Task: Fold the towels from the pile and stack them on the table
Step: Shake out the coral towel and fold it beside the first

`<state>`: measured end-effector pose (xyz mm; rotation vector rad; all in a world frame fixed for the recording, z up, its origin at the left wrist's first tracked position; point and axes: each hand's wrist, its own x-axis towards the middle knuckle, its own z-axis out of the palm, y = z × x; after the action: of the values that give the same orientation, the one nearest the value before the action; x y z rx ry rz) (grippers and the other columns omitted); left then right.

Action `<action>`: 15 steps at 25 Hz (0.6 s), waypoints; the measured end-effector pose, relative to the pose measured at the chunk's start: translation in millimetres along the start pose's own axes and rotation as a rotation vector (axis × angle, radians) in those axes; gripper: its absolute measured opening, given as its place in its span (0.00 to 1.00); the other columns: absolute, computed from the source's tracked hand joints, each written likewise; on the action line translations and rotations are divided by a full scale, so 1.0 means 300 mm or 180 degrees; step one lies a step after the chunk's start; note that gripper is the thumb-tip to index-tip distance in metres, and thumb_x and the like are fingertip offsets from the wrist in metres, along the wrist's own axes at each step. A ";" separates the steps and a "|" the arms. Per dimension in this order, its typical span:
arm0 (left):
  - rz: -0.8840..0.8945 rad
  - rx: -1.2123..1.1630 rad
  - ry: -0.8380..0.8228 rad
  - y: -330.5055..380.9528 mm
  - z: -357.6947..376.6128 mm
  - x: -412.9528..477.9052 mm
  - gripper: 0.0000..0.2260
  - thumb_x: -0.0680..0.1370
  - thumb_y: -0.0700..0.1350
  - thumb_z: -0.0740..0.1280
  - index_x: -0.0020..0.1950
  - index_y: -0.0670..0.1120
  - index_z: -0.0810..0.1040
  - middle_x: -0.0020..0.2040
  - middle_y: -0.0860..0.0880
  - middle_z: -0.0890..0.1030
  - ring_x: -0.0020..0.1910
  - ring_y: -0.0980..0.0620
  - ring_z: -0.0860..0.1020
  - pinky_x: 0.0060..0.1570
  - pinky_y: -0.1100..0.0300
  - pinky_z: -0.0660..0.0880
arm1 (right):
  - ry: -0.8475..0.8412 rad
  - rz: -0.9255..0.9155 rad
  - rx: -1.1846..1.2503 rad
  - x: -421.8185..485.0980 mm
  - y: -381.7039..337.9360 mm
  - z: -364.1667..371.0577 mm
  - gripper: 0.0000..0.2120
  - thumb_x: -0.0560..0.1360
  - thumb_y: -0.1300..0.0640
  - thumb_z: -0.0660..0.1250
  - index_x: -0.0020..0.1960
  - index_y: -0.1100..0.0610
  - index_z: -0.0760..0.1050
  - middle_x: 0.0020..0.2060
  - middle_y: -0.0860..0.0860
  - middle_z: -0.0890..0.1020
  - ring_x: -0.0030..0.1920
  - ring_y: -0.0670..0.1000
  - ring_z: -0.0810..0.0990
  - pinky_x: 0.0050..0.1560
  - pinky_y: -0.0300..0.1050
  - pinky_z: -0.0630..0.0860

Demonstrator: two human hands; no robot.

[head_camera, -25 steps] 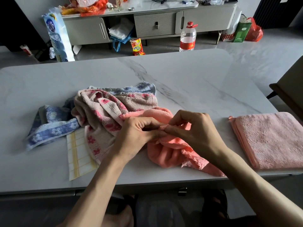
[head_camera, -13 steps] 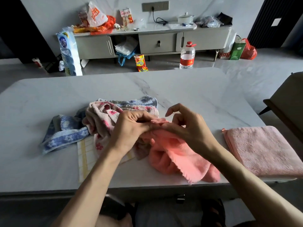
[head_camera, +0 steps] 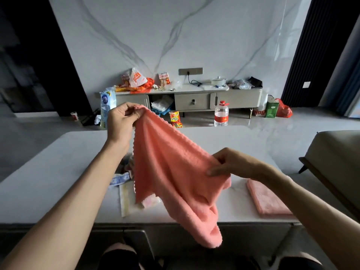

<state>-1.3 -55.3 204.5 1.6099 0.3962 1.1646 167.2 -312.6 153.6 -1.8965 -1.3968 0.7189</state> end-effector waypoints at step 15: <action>0.0072 0.0777 0.0857 -0.033 -0.120 0.030 0.02 0.75 0.39 0.71 0.46 0.44 0.81 0.40 0.44 0.81 0.39 0.48 0.77 0.44 0.50 0.75 | 0.2498 -0.1270 -0.3067 -0.126 -0.017 -0.198 0.11 0.70 0.64 0.75 0.47 0.49 0.81 0.38 0.56 0.78 0.43 0.57 0.76 0.33 0.52 0.81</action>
<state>-24.2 -24.9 198.9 1.6707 0.7190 1.3985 198.6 -359.2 196.6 -2.0497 -1.5820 -0.9804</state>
